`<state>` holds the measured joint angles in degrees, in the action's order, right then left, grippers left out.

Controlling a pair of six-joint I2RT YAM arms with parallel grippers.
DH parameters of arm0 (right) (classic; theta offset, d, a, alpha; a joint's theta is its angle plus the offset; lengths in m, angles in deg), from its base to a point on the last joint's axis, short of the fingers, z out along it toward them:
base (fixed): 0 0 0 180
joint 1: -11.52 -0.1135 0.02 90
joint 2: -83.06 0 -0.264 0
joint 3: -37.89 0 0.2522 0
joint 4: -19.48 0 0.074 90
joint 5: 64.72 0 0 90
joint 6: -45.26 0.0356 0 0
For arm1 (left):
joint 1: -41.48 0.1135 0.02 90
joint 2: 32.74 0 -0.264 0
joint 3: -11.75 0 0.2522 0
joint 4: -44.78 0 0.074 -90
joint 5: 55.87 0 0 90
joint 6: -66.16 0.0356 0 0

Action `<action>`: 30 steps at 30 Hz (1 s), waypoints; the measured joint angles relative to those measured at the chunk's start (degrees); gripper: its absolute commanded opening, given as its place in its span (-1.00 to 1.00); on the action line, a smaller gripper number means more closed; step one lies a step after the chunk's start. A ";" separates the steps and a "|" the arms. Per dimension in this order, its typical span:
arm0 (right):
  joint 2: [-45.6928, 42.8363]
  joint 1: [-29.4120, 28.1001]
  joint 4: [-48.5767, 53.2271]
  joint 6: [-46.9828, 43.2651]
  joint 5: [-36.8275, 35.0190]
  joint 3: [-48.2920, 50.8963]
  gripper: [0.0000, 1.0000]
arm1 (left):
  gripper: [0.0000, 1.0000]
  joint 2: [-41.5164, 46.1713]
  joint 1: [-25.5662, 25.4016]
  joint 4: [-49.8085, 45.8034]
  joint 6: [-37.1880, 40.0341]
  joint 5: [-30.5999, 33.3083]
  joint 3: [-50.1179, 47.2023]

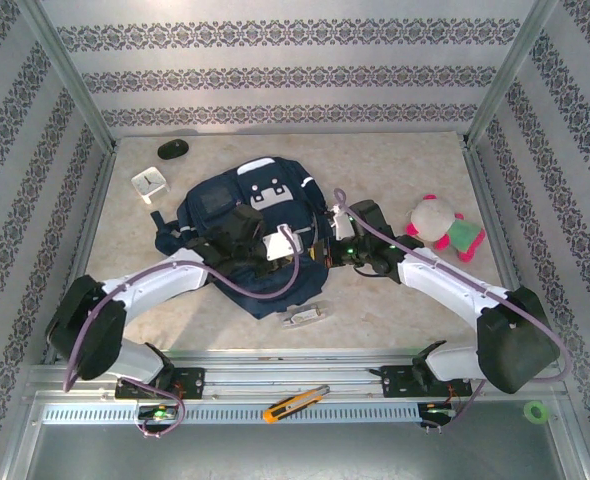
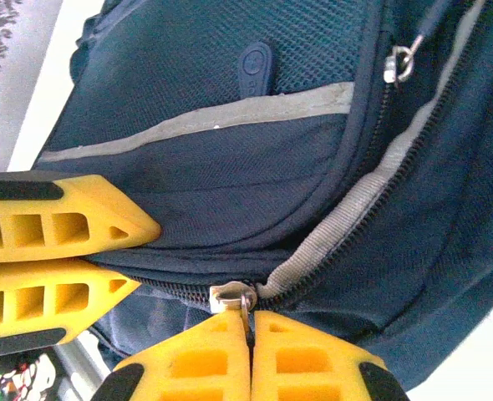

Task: Pack the student bag

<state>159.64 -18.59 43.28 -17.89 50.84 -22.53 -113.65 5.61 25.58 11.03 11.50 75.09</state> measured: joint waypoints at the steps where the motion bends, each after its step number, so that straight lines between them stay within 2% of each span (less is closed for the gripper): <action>1: 0.07 0.00 -0.24 0.00 0.79 0.00 -1.00 | -1.00 1.29 0.28 0.26 0.44 -0.28 -0.96; 7: 1.18 0.33 -1.95 0.15 3.76 -0.07 -1.00 | -1.00 8.17 2.80 1.20 1.57 -3.26 -6.05; 15: 1.01 0.59 -2.05 -0.11 4.22 -0.52 -1.00 | -1.00 9.25 3.39 1.20 2.45 -3.87 -6.84; 18: 0.70 0.94 -1.79 -0.02 1.31 -0.55 -1.00 | -1.00 9.46 3.72 0.83 2.47 -5.09 -7.43; 23: 2.64 7.87 0.04 -0.22 -7.10 -0.37 -1.00 | -1.00 11.67 4.50 -2.67 2.69 -7.67 -8.07; 27: 3.61 5.99 0.48 -1.42 -6.80 -0.39 -1.00 | -0.99 11.76 4.50 -3.21 2.71 -7.80 -8.07; 28: 3.63 5.57 0.42 -1.79 -6.03 -0.39 -0.96 | -0.87 11.76 4.50 -3.21 2.69 -7.78 -8.09; 30: 3.61 4.76 0.26 -2.62 -3.34 -0.39 -0.52 | -0.31 11.98 4.50 -2.99 2.84 -7.78 -8.46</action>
<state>163.25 -13.82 43.54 -20.51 47.50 -22.92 -101.67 10.11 22.59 13.87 3.72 66.63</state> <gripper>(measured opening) 0.087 0.144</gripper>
